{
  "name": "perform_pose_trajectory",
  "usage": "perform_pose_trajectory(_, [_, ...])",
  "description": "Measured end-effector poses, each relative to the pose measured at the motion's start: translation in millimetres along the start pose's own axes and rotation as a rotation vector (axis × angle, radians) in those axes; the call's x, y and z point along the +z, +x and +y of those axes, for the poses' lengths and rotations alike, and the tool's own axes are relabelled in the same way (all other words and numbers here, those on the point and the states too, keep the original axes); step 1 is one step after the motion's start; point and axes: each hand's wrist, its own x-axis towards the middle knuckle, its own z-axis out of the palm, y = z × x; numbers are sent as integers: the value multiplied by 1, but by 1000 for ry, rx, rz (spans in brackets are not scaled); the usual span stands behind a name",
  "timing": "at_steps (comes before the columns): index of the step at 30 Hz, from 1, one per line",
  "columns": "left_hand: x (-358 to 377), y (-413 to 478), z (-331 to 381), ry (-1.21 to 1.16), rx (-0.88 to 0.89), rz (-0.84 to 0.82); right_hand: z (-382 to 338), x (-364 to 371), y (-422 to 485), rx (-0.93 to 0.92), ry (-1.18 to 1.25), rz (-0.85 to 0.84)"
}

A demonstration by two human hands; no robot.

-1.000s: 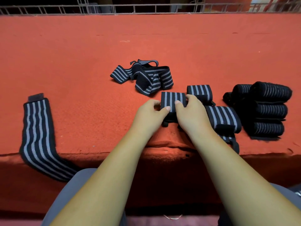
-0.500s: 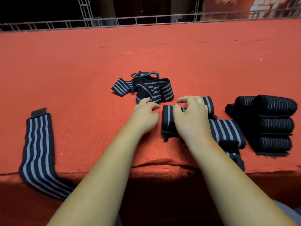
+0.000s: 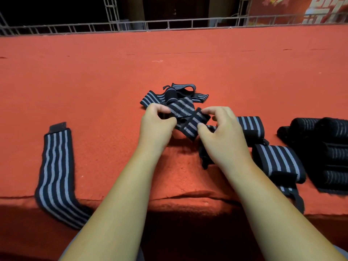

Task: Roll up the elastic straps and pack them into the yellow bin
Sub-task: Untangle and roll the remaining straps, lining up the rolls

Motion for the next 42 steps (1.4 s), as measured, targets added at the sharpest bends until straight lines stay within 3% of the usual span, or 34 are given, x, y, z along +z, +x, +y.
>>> perform_pose_trajectory(4, [-29,-13,15,18,68,-91,-17,10,-9,-72,64,-150])
perform_pose_trajectory(10, [-72,-22,8,128,98,-166,-39,23,-23,39,195,-238])
perform_pose_trajectory(17, [-91,-21,-6,215,68,25,-55,20,-33,22,294,-287])
perform_pose_trajectory(26, [-96,-1,-19,191,-115,86,-51,19,-36,58,266,-708])
perform_pose_trajectory(30, [-91,-2,-17,134,-108,-20,-54,15,-39,78,158,-648])
perform_pose_trajectory(37, [-84,-11,-11,-139,-24,-269,-44,30,-32,94,210,-198])
perform_pose_trajectory(42, [-81,-20,-5,-304,-64,-387,-46,32,-32,134,257,-216])
